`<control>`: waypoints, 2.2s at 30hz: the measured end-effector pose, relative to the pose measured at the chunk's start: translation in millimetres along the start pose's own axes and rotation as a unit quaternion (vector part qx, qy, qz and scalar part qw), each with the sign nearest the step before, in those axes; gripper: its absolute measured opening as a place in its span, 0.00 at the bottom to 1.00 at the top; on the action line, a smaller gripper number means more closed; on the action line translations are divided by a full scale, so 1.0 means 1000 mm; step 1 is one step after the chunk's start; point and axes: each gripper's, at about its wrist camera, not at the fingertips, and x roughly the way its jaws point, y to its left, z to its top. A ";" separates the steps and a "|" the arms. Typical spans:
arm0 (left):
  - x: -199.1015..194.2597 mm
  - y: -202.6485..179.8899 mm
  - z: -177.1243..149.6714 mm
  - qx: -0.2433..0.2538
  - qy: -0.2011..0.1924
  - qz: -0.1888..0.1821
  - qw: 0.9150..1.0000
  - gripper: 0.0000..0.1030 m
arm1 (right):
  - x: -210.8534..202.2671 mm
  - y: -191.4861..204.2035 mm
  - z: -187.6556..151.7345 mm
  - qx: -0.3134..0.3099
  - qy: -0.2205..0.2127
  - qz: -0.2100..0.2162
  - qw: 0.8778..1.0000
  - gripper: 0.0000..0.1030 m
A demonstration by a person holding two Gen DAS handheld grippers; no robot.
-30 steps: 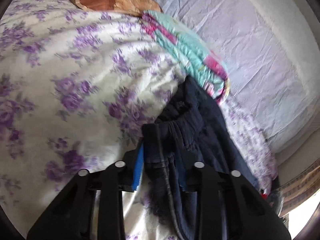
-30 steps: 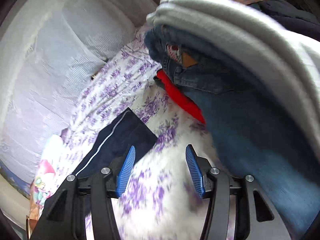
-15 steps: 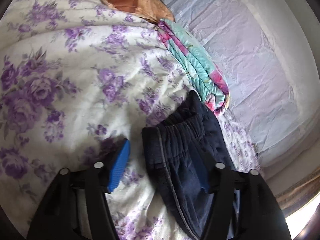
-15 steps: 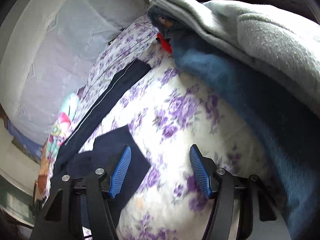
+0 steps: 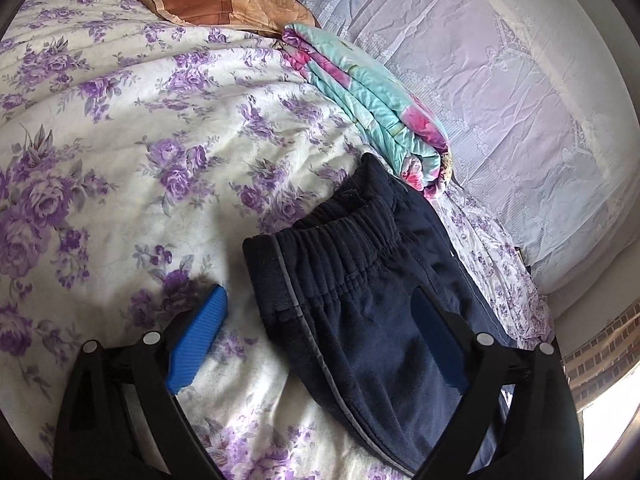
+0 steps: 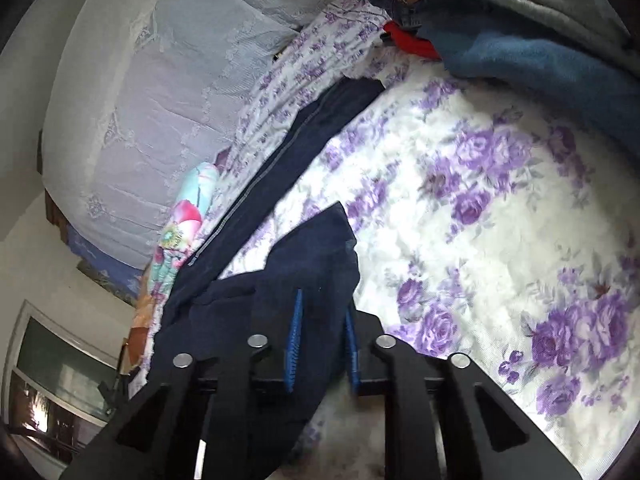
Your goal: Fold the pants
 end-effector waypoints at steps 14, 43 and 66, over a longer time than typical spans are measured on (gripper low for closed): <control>0.001 -0.002 -0.002 0.011 0.012 0.003 1.000 0.90 | -0.106 -0.036 0.007 -0.002 -0.065 -0.148 0.987 0.37; 0.003 -0.004 -0.002 0.023 0.018 0.005 1.000 0.95 | -0.043 0.034 0.063 -0.087 -0.084 -0.074 0.990 0.03; 0.003 -0.003 -0.001 0.020 0.017 -0.003 1.000 0.95 | -0.078 0.013 -0.011 -0.177 -0.071 -0.151 0.970 0.33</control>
